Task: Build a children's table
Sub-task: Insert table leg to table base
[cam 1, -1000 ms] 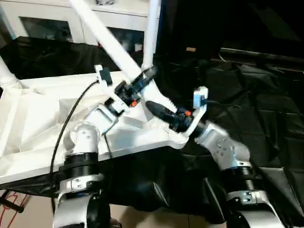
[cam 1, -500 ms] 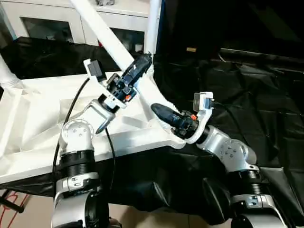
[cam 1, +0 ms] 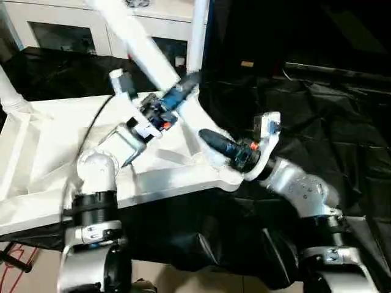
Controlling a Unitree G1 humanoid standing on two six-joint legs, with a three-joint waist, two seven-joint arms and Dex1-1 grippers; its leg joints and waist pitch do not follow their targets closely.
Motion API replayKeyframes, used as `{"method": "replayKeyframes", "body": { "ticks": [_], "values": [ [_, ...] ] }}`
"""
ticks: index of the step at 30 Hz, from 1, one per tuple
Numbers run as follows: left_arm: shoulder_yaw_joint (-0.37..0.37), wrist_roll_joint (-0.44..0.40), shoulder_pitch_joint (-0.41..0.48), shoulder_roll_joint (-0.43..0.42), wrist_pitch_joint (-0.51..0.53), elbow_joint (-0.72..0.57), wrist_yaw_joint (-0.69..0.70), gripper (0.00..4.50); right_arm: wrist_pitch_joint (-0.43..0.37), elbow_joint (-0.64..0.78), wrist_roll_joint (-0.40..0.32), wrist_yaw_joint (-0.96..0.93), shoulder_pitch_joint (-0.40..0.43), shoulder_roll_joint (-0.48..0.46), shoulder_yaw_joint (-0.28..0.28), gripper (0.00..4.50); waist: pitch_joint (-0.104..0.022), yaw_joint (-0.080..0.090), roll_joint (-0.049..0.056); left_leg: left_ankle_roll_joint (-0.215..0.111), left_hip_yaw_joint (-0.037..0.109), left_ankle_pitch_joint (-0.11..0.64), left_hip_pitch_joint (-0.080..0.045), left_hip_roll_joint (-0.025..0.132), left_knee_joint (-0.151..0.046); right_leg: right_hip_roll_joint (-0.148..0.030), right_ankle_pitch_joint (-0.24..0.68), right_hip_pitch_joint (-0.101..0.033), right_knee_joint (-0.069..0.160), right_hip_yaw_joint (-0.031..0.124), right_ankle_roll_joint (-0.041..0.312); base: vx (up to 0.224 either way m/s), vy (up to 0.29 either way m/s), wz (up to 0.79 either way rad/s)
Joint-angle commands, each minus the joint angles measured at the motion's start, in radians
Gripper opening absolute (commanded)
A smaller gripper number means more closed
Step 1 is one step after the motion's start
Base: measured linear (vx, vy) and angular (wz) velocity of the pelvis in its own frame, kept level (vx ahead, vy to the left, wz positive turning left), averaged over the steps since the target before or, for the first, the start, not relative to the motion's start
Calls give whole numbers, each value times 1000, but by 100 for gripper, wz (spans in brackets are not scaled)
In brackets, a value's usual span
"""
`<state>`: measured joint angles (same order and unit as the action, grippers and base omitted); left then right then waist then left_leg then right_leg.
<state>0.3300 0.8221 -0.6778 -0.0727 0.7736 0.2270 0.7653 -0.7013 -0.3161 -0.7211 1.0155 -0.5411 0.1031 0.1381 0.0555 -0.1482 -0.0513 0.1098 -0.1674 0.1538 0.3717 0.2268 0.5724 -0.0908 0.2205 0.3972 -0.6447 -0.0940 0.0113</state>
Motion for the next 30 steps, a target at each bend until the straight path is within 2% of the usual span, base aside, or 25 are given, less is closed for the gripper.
{"method": "replayKeyframes", "body": {
  "ticks": [1, 2, 3, 4, 6, 7, 13, 15, 19, 21, 23, 25, 28, 30],
  "values": [
    [-26, -11, -24, -5, 4, -32, -8, 193, 30, 13, 13, -24, -26, 22, 34, 372, -77, -2, 13, 23, -7, 110, -8, -2, -52, -45, -43, -72, 73, 49, 172, 0, 0, 0],
    [-21, -3, -28, -6, 6, -36, -10, 193, 24, 5, 4, -27, -34, 29, 47, 372, -76, -1, 14, 21, -7, 109, -9, -1, -52, -44, -48, -70, 73, 50, 175, 0, 0, 0],
    [-1, 40, -36, -7, 28, -50, -9, 193, 24, -44, -8, -44, -51, 52, 84, 372, -75, 0, 2, 16, -9, 110, -8, -2, -51, -43, -47, -71, 74, 49, 180, 0, 0, 0],
    [4, 55, -39, -8, 36, -57, -9, 192, 21, -68, -18, -52, -57, 65, 102, 372, -77, -1, 7, 14, -9, 105, -8, -3, -50, -45, -46, -71, 71, 49, 194, 0, 0, 0],
    [0, 60, -39, -14, 41, -65, -6, 192, 19, -85, -25, -53, -60, 82, 116, 372, -75, -4, 8, 10, -12, 106, -10, -3, -47, -44, -46, -69, 72, 50, 204, 0, 0, 0],
    [-2, 59, -39, -15, 41, -66, -6, 192, 20, -84, -24, -52, -60, 84, 116, 372, -76, -5, 6, 5, -11, 97, -6, -4, -48, -43, -52, -72, 71, 49, 205, 0, 0, 0],
    [-35, 38, -30, -26, 34, -75, -4, 192, 40, -60, -3, -33, -61, 109, 101, 372, -76, -2, 6, -1, -11, 100, -6, -4, -47, -43, -38, -72, 73, 48, 192, 0, 0, 0],
    [-45, 42, -29, -30, 42, -86, -4, 192, 49, -23, 19, -15, -72, 127, 71, 372, -77, -3, 6, 2, -10, 98, -6, -3, -47, -42, -41, -72, 73, 48, 190, 0, 0, 0],
    [-69, 24, -27, -44, 37, -97, 0, 192, 17, 10, 6, 2, -92, 144, 54, 372, -76, -2, 3, -6, -10, 98, -6, -4, -47, -41, -39, -73, 72, 47, 190, 0, 0, 0],
    [-110, -30, -26, -63, 10, -103, -4, 192, 13, 34, 28, 20, -97, 161, 16, 372, -76, -1, 5, -6, -9, 98, -7, -2, -47, -41, -37, -71, 72, 49, 179, 0, 0, 0],
    [-177, -104, -25, -93, -16, -111, -8, 192, 42, 43, 86, 21, -106, 174, -40, 372, -74, -1, 3, -2, -9, 109, -8, -1, -49, -42, -10, -70, 77, 48, 168, 0, 0, 0],
    [-214, -141, -27, -110, -25, -113, -13, 192, 62, 41, 119, 19, -113, 180, -69, 372, -75, 0, 5, 8, -9, 106, -8, -2, -49, -41, -6, -69, 75, 49, 153, 0, 0, 0],
    [-296, -216, -44, -143, -28, -116, -29, 192, 77, 42, 174, 11, -132, 189, -123, 372, -76, 1, 0, 12, -10, 96, -9, -2, -47, -41, -21, -68, 72, 49, 159, 0, 0, 0],
    [-310, -227, -51, -145, -30, -117, -31, 192, 68, 47, 180, 17, -135, 192, -140, 372, -76, 0, 4, 15, -9, 97, -9, -1, -48, -41, -21, -68, 69, 49, 164, 0, 0, 0]
  ]
}}
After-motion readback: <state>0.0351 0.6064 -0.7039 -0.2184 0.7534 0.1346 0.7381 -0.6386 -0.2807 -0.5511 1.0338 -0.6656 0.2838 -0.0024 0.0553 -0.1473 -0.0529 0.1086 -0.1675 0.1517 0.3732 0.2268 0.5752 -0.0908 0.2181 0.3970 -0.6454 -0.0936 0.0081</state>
